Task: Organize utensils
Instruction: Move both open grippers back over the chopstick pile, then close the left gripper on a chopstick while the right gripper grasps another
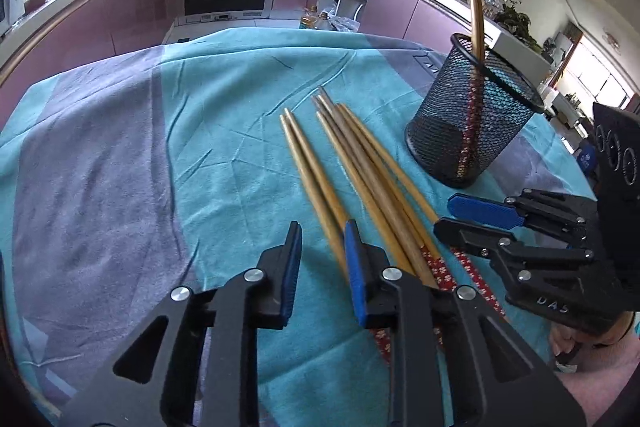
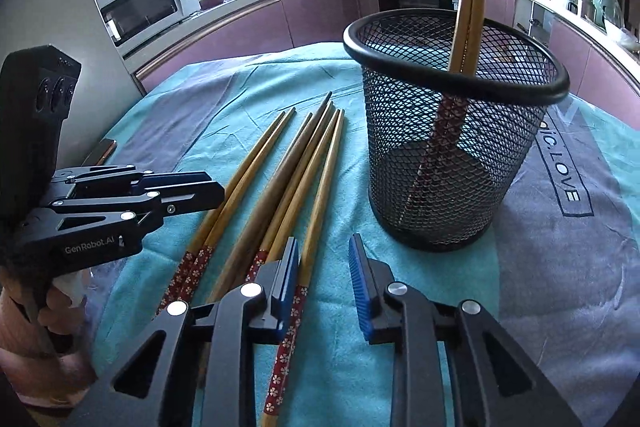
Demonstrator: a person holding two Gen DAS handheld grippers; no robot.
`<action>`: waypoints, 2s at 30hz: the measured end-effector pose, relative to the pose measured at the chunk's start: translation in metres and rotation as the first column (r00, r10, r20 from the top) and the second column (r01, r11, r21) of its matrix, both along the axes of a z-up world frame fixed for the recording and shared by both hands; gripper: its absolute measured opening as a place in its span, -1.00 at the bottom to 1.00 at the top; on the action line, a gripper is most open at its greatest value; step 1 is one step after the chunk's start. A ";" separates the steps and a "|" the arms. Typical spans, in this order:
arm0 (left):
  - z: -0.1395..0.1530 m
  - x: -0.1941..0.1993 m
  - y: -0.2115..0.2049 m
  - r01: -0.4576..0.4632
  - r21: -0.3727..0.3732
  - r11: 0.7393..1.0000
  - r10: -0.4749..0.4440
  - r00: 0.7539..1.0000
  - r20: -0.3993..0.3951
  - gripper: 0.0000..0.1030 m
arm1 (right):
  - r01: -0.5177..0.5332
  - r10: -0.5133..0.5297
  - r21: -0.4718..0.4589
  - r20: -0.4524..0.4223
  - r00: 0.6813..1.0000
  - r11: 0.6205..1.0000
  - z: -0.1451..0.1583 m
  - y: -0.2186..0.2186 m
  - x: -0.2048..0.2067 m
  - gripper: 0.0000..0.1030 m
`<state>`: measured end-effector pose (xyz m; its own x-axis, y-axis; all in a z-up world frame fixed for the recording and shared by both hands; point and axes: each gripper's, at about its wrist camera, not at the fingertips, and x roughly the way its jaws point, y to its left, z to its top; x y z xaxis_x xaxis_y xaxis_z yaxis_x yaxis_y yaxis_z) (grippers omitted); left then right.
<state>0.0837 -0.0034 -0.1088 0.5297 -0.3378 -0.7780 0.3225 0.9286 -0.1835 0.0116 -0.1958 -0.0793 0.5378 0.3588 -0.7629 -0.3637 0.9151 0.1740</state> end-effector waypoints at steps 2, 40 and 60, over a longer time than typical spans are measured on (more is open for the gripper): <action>-0.001 0.001 0.002 -0.001 -0.003 1.000 0.001 1.000 -0.004 -0.56 | -0.003 0.003 -0.003 0.000 1.000 1.000 0.000 0.001 0.000 -0.52; -0.002 0.016 -0.009 -0.019 0.045 0.999 0.021 0.999 -0.037 -0.71 | -0.013 0.011 0.091 0.014 1.000 0.996 0.011 0.000 -0.005 -0.89; -0.003 0.014 -0.017 -0.004 0.077 0.997 0.007 0.999 -0.037 -0.82 | -0.014 0.014 0.017 -0.026 1.000 1.000 -0.001 0.017 0.017 -0.86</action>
